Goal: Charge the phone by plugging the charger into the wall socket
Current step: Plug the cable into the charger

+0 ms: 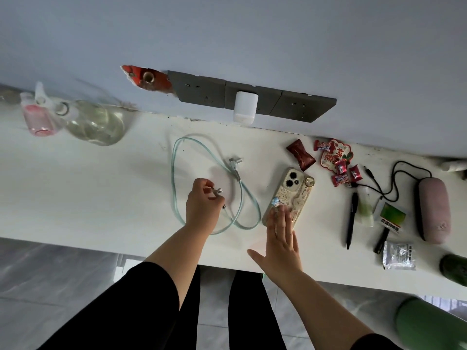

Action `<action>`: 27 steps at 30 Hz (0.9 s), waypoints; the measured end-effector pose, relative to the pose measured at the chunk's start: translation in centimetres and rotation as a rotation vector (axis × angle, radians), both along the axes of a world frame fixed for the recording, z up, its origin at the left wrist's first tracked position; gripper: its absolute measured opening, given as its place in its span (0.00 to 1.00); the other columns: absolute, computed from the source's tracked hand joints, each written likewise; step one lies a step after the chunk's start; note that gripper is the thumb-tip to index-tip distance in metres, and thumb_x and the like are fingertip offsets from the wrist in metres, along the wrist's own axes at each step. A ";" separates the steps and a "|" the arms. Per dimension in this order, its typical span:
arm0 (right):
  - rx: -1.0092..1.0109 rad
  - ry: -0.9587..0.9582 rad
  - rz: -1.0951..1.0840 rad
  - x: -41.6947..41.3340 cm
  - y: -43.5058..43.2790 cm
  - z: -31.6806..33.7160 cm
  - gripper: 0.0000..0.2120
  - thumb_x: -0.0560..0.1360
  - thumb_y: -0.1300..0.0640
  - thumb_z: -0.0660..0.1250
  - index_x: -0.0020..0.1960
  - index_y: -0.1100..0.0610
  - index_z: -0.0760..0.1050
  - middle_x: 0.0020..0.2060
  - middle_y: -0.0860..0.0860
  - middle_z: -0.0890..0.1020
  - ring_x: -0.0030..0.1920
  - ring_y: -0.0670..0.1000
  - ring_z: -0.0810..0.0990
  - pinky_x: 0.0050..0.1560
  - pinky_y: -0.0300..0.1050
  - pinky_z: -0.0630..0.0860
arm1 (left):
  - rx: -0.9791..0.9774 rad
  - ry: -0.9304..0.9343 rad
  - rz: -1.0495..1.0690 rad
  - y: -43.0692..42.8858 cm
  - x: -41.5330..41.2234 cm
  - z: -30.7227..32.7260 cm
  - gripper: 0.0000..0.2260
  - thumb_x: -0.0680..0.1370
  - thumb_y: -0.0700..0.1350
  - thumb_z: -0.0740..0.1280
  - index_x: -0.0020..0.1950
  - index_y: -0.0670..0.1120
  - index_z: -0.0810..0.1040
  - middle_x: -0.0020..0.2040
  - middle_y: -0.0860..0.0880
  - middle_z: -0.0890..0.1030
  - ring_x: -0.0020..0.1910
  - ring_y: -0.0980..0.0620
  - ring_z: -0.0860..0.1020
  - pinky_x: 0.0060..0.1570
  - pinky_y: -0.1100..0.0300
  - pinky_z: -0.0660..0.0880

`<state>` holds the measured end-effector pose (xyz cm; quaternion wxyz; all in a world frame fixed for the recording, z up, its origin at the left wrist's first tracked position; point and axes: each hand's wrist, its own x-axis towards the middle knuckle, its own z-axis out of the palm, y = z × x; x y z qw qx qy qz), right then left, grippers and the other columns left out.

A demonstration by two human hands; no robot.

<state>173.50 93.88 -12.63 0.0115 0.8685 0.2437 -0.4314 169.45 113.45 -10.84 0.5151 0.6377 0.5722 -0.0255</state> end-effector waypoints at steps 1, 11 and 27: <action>0.000 0.000 0.004 0.1 0.0 0.1 0.54 0.72 0.36 0.62 0.69 0.51 0.18 0.66 0.46 0.18 0.70 0.49 0.21 0.77 0.52 0.41 | -0.035 -0.052 0.049 0.0 0.2 0.7 0.12 0.71 0.40 0.69 0.51 0.51 0.73 0.42 0.50 0.84 0.33 0.59 0.81 0.35 0.71 0.72; -0.006 0.017 0.005 0.4 0.1 0.4 0.53 0.72 0.36 0.62 0.73 0.53 0.23 0.70 0.48 0.21 0.71 0.49 0.23 0.78 0.52 0.43 | -0.153 -0.409 0.096 1.9 3.6 8.0 0.03 0.73 0.48 0.72 0.41 0.56 0.84 0.36 0.56 0.85 0.41 0.57 0.82 0.46 0.62 0.80; -0.022 -0.009 0.024 0.2 0.1 0.4 0.51 0.73 0.36 0.62 0.76 0.55 0.29 0.71 0.49 0.22 0.71 0.51 0.23 0.78 0.52 0.44 | -0.330 -0.540 0.208 3.3 6.9 9.3 0.06 0.77 0.40 0.68 0.40 0.44 0.83 0.35 0.50 0.84 0.37 0.53 0.83 0.43 0.60 0.80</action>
